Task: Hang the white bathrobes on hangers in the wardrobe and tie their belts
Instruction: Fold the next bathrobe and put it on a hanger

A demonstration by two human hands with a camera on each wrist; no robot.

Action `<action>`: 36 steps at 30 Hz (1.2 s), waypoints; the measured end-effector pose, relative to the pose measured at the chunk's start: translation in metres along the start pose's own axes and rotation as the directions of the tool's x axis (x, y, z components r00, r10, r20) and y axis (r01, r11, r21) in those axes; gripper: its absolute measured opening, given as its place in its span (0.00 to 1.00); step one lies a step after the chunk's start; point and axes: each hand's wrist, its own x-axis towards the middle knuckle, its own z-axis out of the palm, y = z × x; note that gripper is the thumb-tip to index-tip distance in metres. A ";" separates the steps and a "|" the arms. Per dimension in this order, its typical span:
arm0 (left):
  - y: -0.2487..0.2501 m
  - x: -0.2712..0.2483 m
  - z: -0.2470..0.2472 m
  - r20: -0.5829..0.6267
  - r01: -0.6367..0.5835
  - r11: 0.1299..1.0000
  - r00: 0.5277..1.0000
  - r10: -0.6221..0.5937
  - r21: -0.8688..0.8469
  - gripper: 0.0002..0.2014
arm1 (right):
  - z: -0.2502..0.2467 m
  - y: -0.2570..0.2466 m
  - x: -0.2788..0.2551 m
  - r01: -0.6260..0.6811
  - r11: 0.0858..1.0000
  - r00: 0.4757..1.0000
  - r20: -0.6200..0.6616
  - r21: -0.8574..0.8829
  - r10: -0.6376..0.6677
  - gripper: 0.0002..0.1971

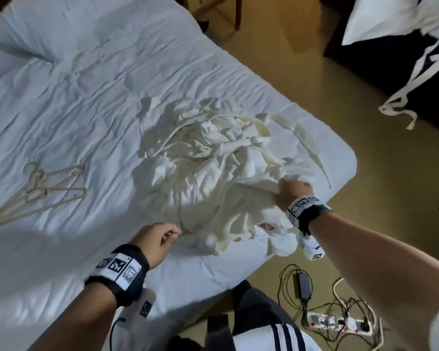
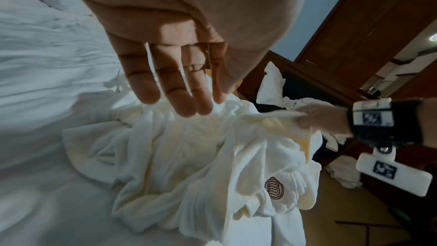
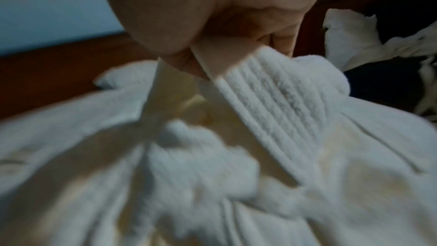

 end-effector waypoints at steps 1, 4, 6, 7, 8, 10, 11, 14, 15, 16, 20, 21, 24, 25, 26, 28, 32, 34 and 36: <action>0.002 0.002 0.003 0.000 0.009 1.000 1.000 -0.009 0.000 0.09 | -0.010 -0.004 -0.004 0.044 0.997 0.999 -0.003 0.061 -0.044 0.13; 0.022 0.014 0.008 -0.014 0.007 1.000 1.000 -0.007 -0.024 0.23 | -0.042 -0.020 -0.028 0.295 0.940 0.955 -0.073 0.170 -0.286 0.15; 0.048 0.026 0.013 -0.051 -0.086 0.996 0.995 0.085 -0.021 0.43 | -0.061 -0.037 -0.058 0.518 0.838 0.855 -0.125 0.173 -0.503 0.20; 0.064 0.031 0.014 -0.062 -0.143 0.990 0.988 0.143 0.008 0.50 | -0.068 -0.045 -0.075 0.621 0.760 0.783 -0.166 0.191 -0.599 0.20; 0.079 0.034 0.018 -0.068 -0.178 0.983 0.981 0.180 0.041 0.52 | -0.074 -0.053 -0.090 0.710 0.675 0.704 -0.219 0.199 -0.676 0.20; 0.103 0.040 0.022 -0.045 -0.142 0.990 0.989 0.143 0.024 0.35 | -0.085 -0.063 -0.109 0.802 0.570 0.595 -0.335 0.181 -0.730 0.20; 0.109 0.042 0.022 -0.037 -0.103 0.995 0.994 0.102 -0.010 0.22 | -0.092 -0.065 -0.111 0.801 0.572 0.592 -0.374 0.177 -0.714 0.20; 0.100 0.043 0.007 -0.201 -0.126 0.965 0.976 0.079 -0.231 0.15 | -0.109 -0.063 -0.104 0.710 0.690 0.672 -0.430 0.142 -0.603 0.21; 0.093 0.039 -0.003 -0.271 -0.163 0.937 0.959 0.078 -0.309 0.17 | -0.110 -0.061 -0.099 0.666 0.736 0.706 -0.424 0.125 -0.567 0.21; 0.085 0.031 -0.014 -0.324 -0.195 0.926 0.942 0.085 -0.324 0.16 | -0.109 -0.061 -0.093 0.619 0.778 0.741 -0.404 0.104 -0.536 0.21; 0.042 -0.018 -0.049 -0.436 -0.238 0.939 0.893 0.111 -0.248 0.14 | -0.096 -0.093 -0.083 0.507 0.862 0.825 -0.292 0.006 -0.484 0.23; 0.024 -0.033 -0.056 -0.462 -0.233 0.941 0.881 0.098 -0.246 0.13 | -0.093 -0.109 -0.083 0.504 0.864 0.833 -0.269 0.006 -0.484 0.24; -0.045 -0.086 -0.070 -0.502 -0.162 0.943 0.865 -0.007 -0.292 0.11 | -0.082 -0.180 -0.096 0.529 0.848 0.829 -0.228 0.025 -0.511 0.24; -0.072 -0.110 -0.074 -0.499 -0.122 0.932 0.864 -0.070 -0.342 0.11 | -0.077 -0.210 -0.105 0.551 0.834 0.820 -0.206 0.028 -0.535 0.23; -0.099 -0.135 -0.076 -0.499 -0.079 0.919 0.856 -0.136 -0.387 0.14 | -0.071 -0.241 -0.116 0.577 0.816 0.806 -0.176 0.023 -0.565 0.23; -0.154 -0.192 -0.082 -0.495 0.030 0.902 0.828 -0.264 -0.430 0.21 | -0.057 -0.308 -0.143 0.655 0.755 0.750 -0.120 0.007 -0.650 0.24; -0.269 -0.315 -0.097 -0.506 0.258 0.873 0.732 -0.456 -0.414 0.20 | -0.028 -0.442 -0.212 0.840 0.541 0.539 -0.058 -0.042 -0.840 0.22; -0.322 -0.378 -0.112 -0.541 0.377 0.840 0.644 -0.541 -0.391 0.14 | -0.011 -0.503 -0.255 0.900 0.431 0.432 -0.007 -0.060 -0.902 0.20; -0.359 -0.429 -0.131 -0.581 0.476 0.797 0.550 -0.600 -0.372 0.09 | 0.004 -0.549 -0.289 0.942 0.332 0.333 0.025 -0.057 -0.942 0.18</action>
